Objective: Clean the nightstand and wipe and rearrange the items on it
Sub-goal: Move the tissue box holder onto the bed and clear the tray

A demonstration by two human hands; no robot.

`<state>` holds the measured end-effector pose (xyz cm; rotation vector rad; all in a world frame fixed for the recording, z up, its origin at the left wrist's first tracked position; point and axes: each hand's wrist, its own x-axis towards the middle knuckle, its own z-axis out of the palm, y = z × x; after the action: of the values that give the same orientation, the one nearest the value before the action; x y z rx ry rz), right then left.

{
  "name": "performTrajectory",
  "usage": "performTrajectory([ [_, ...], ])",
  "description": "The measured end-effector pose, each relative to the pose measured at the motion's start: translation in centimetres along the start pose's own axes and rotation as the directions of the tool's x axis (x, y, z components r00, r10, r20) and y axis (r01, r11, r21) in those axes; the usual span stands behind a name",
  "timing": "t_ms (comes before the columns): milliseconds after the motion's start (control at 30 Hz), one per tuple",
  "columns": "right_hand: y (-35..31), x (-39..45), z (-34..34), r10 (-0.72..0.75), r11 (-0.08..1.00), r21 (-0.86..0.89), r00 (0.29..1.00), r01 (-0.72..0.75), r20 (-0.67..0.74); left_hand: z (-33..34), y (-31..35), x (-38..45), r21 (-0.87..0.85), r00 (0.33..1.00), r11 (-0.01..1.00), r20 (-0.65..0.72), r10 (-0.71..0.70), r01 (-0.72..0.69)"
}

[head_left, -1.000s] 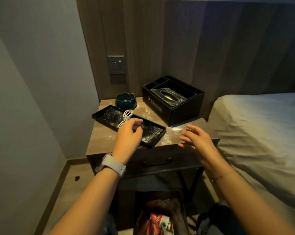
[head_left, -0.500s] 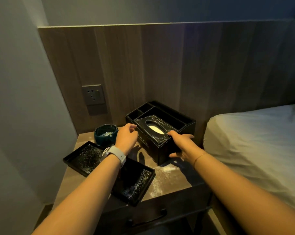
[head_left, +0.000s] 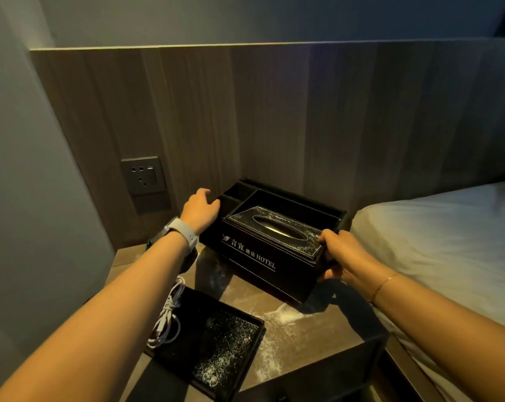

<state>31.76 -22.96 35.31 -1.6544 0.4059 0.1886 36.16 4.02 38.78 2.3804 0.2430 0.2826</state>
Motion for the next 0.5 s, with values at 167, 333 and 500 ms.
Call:
performTrajectory([
  [167, -0.1, 0.7, -2.2, -0.112, 0.993, -0.035, 0.993, 0.113, 0.021, -0.5, 0.7, 1.0, -0.186, 0.922, 0.951, 0.348, -0.171, 0.247],
  [333, -0.7, 1.3, -4.9, -0.240, 0.959, -0.165, 0.970, 0.230, -0.041, 0.7, 0.4, -0.7, 0.033, 0.966, 0.999, 0.257, 0.021, -0.031],
  [500, -2.3, 2.3, -10.4, -0.338, 0.919, -0.247, 0.937, 0.308, -0.089, 3.3, 3.9, -3.3, -0.050, 0.976, 0.994, 0.187, 0.108, -0.101],
])
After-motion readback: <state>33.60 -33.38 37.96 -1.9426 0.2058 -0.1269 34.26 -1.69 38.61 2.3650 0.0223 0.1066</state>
